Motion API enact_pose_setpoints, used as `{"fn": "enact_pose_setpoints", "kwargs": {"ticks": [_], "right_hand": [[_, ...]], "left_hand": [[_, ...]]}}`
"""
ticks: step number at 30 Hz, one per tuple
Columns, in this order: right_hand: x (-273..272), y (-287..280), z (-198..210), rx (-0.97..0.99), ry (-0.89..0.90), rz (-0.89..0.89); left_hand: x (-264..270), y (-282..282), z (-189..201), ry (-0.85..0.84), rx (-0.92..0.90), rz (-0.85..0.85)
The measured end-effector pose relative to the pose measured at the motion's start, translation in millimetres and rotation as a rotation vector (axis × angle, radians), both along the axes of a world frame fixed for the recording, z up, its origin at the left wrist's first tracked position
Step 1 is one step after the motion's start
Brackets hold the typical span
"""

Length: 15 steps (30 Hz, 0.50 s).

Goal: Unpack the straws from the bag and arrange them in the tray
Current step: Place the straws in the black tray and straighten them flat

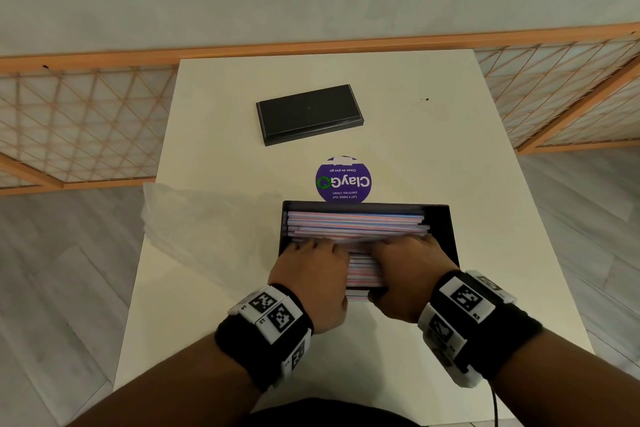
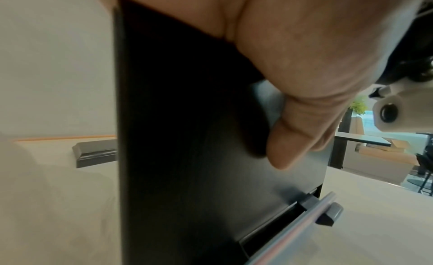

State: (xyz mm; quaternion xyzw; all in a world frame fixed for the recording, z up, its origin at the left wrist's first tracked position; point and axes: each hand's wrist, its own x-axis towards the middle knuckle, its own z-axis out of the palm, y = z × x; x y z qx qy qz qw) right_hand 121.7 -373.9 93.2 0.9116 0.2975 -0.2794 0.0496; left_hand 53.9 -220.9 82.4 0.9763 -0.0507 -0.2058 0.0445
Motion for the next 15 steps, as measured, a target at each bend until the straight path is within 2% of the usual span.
{"fn": "enact_pose_setpoints", "kwargs": {"ticks": [15], "right_hand": [[-6.0, 0.8, 1.0, 0.018, 0.008, -0.047]], "left_hand": [[0.0, -1.9, -1.9, 0.007, 0.024, 0.018]]}}
